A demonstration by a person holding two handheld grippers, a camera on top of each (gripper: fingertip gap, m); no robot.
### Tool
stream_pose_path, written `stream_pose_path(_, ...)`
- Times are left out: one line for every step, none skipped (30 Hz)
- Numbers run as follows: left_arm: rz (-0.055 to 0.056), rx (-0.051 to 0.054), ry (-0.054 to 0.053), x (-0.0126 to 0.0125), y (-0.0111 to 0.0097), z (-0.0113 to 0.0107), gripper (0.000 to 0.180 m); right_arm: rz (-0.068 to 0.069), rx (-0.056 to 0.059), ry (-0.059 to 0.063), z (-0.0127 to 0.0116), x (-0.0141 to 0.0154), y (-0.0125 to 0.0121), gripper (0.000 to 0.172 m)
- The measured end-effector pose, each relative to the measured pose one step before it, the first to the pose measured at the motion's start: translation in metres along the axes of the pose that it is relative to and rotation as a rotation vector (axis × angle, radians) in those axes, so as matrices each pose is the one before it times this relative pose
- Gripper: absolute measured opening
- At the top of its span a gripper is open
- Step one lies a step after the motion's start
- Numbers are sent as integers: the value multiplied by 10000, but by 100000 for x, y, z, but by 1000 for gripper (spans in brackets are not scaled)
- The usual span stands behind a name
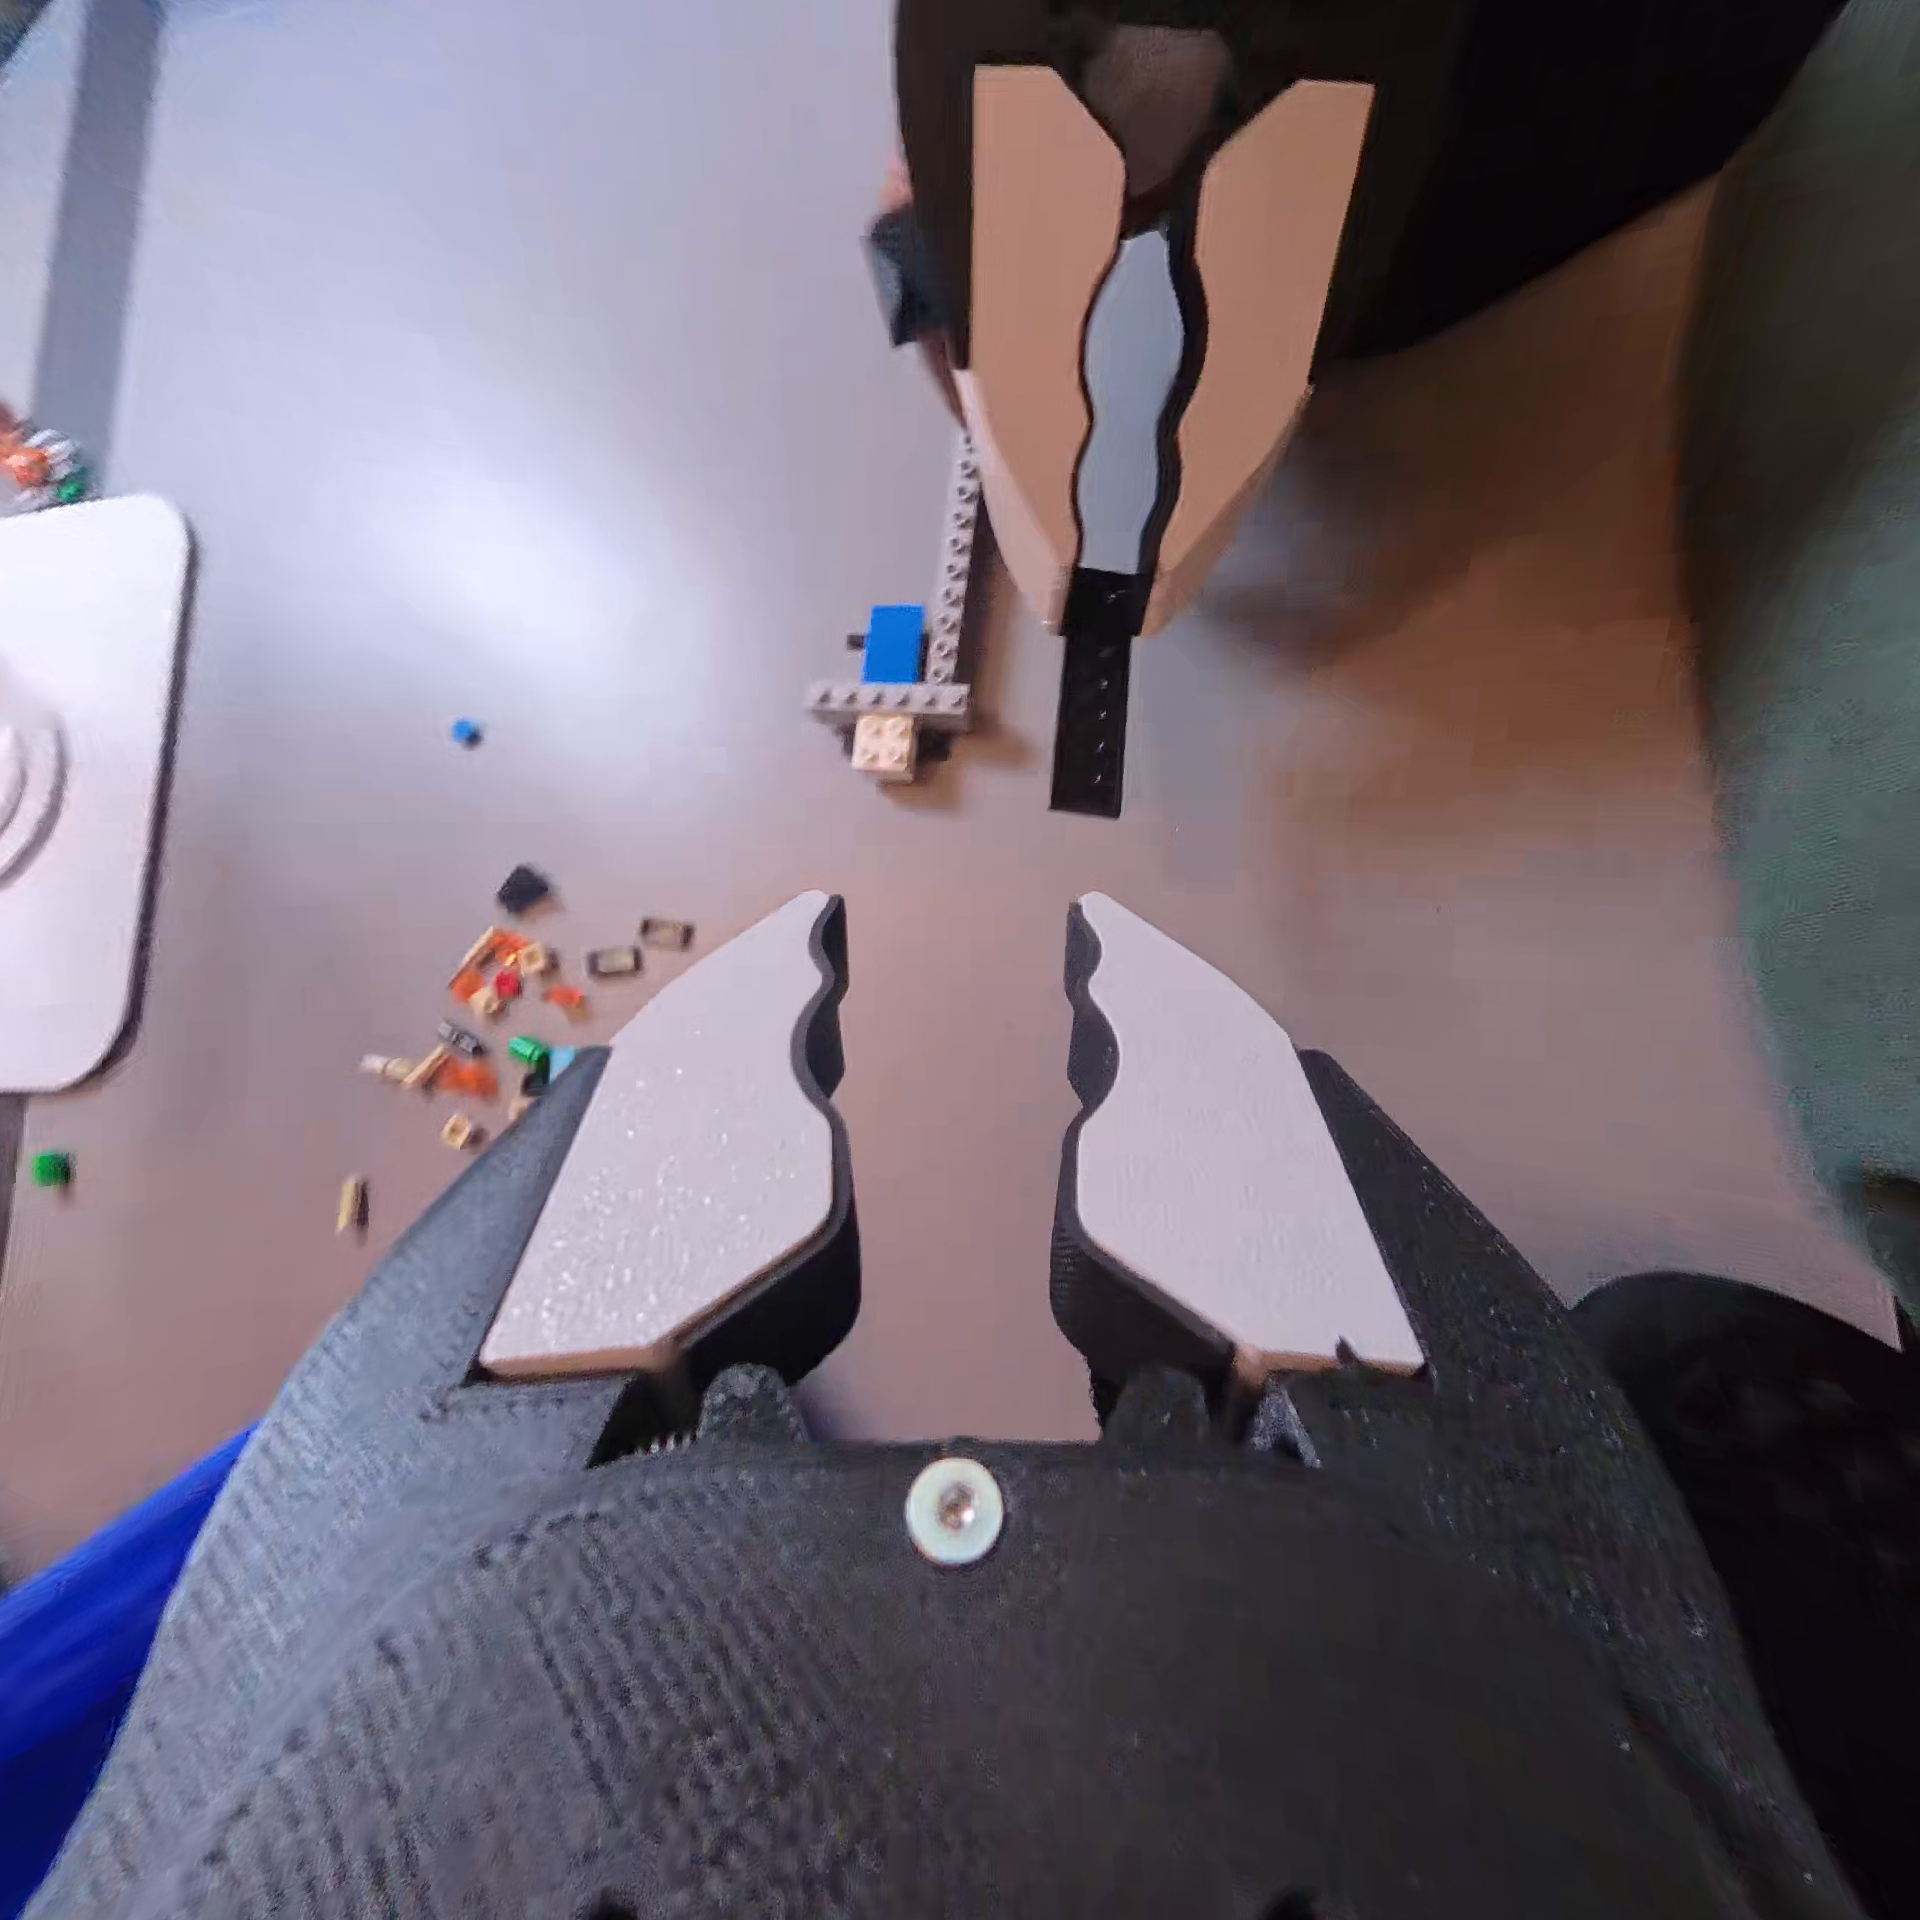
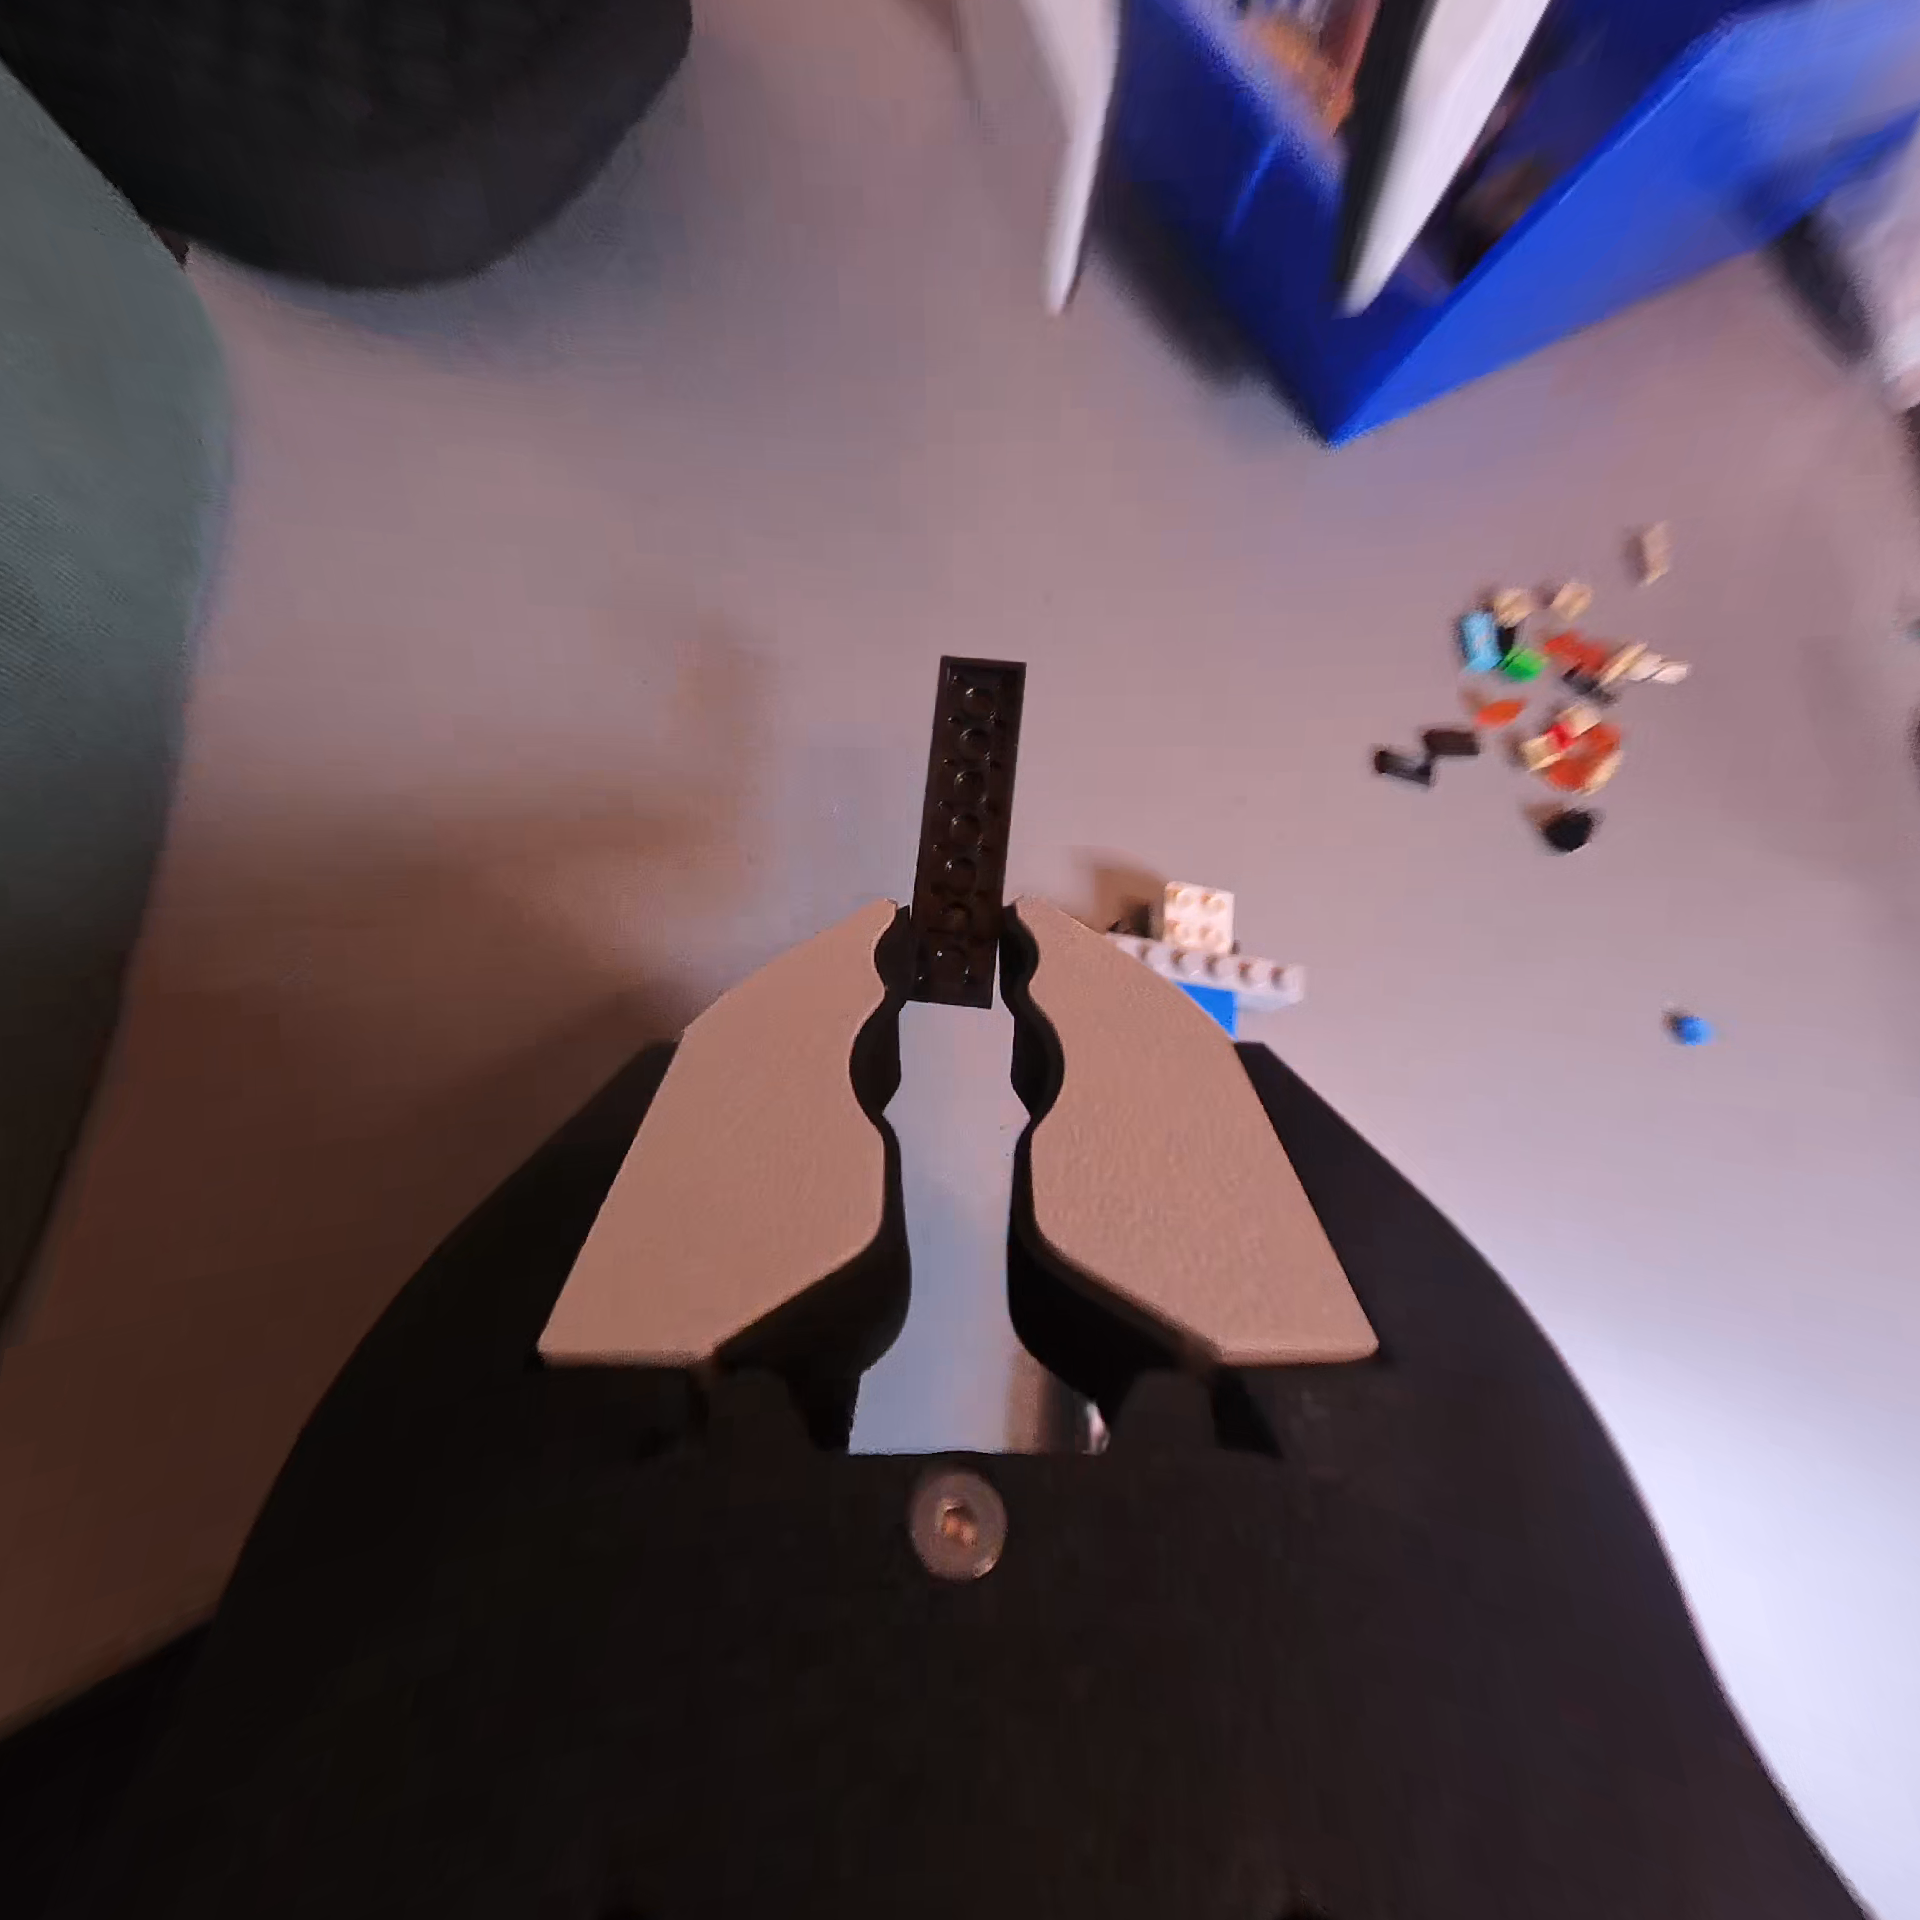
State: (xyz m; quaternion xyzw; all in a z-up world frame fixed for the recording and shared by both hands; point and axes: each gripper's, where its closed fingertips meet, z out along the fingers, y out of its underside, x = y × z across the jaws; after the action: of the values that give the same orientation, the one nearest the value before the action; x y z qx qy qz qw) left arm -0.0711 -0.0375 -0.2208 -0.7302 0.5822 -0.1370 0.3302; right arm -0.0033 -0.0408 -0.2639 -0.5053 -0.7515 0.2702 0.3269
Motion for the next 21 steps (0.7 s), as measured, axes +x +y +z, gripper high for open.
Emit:
stream_pose_path(270, 40, 160, 389, -397, 972, 43, -270, 363, 277, -405, 252, -633, 16)
stream_pose_path(261, 35, 224, 517, -399, 909, 43, -174, 291, 321, -325, 341, -541, 16)
stream_pose_path(196, -64, 281, 571, -287, 863, 42, -67, 178, 219, -227, 272, -387, 16)
stream_pose_path(322, -148, 146, 406, -196, 782, 41, -6, 172, 139, -174, 194, -346, 16)
stream_pose_path(422, -80, -81, 89, -269, 590, 34, 22, 155, 88, -136, 135, -301, 16)
stream_pose_path(322, -16, -72, 39, -314, 346, 19, 6, 48, 3, -85, 9, -144, 16)
stream_pose_path(156, 5, -158, -244, -276, 65, 18, -52, -58, 34, -39, 27, 76, 16)
stream_pose_path(-79, 120, -99, -257, -321, -182, 18, -83, 2, 170, -42, 210, 58, 16)
stream_pose_path(-178, 210, 36, -100, -383, -320, 18, -25, 198, 101, -152, 167, -226, 16)
stream_pose_path(-136, 52, -48, -182, -67, -346, 18, 92, 243, 69, -278, 236, -375, 16)
stream_pose_path(-17, -169, -219, -432, 357, -484, 18, 91, 112, 135, -368, 489, -194, 16)
stream_pose_path(6, -379, -338, -672, 793, -763, 18, 60, -139, 159, -393, 675, 252, 17)
stream_pose_path(-115, -350, -478, -978, 967, -1033, 18, 122, -299, 41, -371, 644, 659, 24)
stream_pose_path(-343, -369, -401, -1032, 1228, -1182, 18, 240, -389, -210, -326, 342, 955, 29)
stream_pose_path(-470, -524, -421, -1198, 1656, -1206, 17, 306, -457, -316, -236, 165, 1185, 31)
stream_pose_path(-432, -509, -714, -1671, 1757, -1161, 18, 281, -501, -188, -88, 274, 1337, 35)
stream_pose_path(-447, -536, -683, -1634, 1872, -1015, 18, 157, -548, -158, 80, 209, 1426, 36)
stream_pose_path(-500, -638, -347, -1178, 2042, -751, 18, 70, -587, -189, 252, 64, 1408, 36)
stream_pose_path(-470, -654, -171, -901, 2062, -444, 18, 42, -526, -107, 387, 87, 1196, 39)
stream_pose_path(-414, -470, -287, -1024, 1730, -136, 18, 12, -365, -89, 430, 18, 836, 40)
stream_pose_path(-425, -367, -167, -787, 1427, 118, 18, 11, -236, -177, 419, -184, 506, 40)
